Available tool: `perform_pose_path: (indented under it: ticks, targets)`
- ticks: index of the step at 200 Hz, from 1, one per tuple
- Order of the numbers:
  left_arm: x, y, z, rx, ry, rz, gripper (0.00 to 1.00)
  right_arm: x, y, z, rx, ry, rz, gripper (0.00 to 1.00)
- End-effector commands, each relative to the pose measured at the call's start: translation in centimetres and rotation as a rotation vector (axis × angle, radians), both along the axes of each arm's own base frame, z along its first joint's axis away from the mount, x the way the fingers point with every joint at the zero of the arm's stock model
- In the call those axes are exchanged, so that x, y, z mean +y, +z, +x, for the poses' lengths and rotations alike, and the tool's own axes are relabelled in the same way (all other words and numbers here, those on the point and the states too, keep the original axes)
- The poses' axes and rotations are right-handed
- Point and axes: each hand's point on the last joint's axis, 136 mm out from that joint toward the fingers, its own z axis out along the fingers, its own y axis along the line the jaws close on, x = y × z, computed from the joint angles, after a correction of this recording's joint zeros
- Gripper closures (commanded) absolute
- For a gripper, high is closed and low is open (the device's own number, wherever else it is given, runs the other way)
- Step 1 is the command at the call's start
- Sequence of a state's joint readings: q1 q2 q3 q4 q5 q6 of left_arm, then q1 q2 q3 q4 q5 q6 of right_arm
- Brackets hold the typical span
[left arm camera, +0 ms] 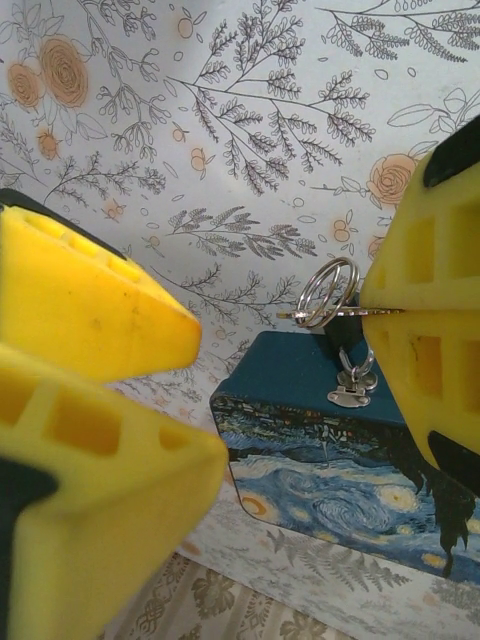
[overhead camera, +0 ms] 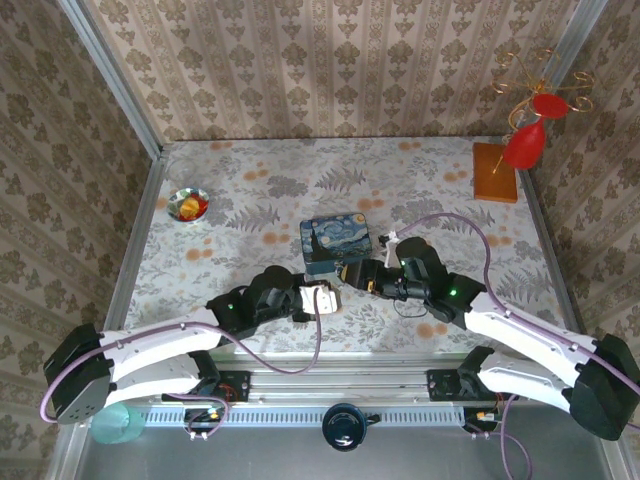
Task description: Unlock a padlock with a key
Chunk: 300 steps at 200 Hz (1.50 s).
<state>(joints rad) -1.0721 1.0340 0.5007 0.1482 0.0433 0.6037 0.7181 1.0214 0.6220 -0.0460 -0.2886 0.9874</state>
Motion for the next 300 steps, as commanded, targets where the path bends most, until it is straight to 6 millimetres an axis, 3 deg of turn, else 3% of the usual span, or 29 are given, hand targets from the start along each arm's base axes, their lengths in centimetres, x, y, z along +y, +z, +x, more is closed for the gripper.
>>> perform_pose_path:
  ticks: [1, 49, 108, 145, 171, 226, 300]
  targets:
    - [-0.4, 1.6, 0.0, -0.052, -0.021, -0.010, 1.00, 0.1, -1.2, -0.2, 0.034, 0.009, -0.038, 0.42]
    - [-0.5, 1.6, -0.1, -0.056, -0.029, -0.013, 1.00, 1.6, -2.1, -0.7, 0.064, 0.073, -0.068, 0.42]
    - [-0.8, 1.3, 0.0, -0.045, -0.025, -0.016, 1.00, 2.2, -2.7, -0.9, 0.075, 0.105, -0.105, 0.42]
    - [-0.9, 1.5, 0.2, -0.044, -0.010, -0.032, 1.00, 1.6, -3.7, -1.0, 0.095, 0.095, -0.155, 0.44]
    - [-0.4, 1.9, 0.7, -0.054, 0.035, -0.044, 1.00, 0.0, -4.6, -0.9, 0.116, 0.068, -0.214, 0.45]
    - [0.3, 1.7, 1.0, -0.076, 0.054, -0.043, 1.00, -0.3, -2.2, -0.9, 0.059, 0.056, -0.135, 0.58]
    - [0.0, 0.5, -1.4, -0.143, -0.111, -0.029, 1.00, 1.7, -0.7, -1.0, 0.126, 0.106, 0.019, 0.65]
